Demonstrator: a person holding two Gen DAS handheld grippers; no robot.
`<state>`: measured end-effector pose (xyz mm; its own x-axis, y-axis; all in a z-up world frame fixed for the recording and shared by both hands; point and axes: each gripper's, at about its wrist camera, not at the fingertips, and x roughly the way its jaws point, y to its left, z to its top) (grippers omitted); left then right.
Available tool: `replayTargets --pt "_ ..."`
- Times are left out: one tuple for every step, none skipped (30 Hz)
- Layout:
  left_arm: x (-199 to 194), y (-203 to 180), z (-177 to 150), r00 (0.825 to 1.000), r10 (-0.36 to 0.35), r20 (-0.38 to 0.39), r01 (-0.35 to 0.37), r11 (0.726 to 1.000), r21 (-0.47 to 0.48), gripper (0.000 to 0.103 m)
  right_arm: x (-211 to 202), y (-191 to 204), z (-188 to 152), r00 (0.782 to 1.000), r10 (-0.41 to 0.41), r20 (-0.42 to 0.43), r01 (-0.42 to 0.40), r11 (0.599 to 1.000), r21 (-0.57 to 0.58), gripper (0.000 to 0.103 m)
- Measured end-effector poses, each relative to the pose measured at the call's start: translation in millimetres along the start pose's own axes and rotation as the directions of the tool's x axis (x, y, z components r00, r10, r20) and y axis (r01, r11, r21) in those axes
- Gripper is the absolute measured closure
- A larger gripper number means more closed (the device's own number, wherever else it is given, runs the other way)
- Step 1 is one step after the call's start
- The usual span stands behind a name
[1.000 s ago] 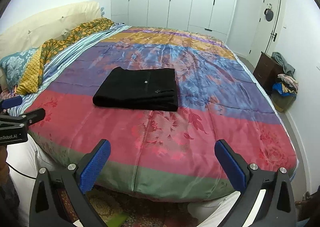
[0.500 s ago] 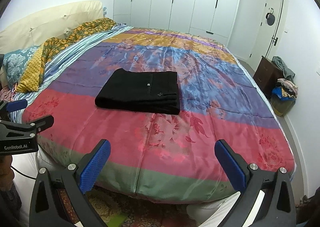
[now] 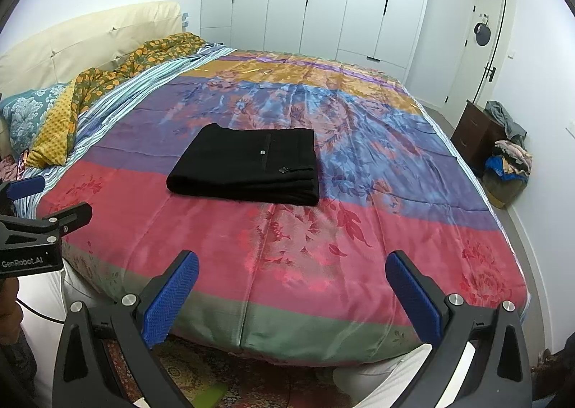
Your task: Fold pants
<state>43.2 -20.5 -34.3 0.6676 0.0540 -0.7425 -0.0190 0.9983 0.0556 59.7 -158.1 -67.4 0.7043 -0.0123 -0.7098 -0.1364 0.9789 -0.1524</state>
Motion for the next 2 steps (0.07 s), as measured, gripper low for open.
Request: replayTargets --pt "-1.4 0.2 -0.2 1.0 0.005 0.006 -0.005 1.0 0.003 0.001 0.1 0.0 0.0 1.0 0.002 0.0 -0.002 1.0 0.001 0.0" --pt "-2.8 -0.8 0.1 1.0 0.014 0.014 -0.014 1.0 0.007 0.001 -0.1 0.3 -0.3 1.0 0.003 -0.001 -0.003 1.0 0.001 0.0"
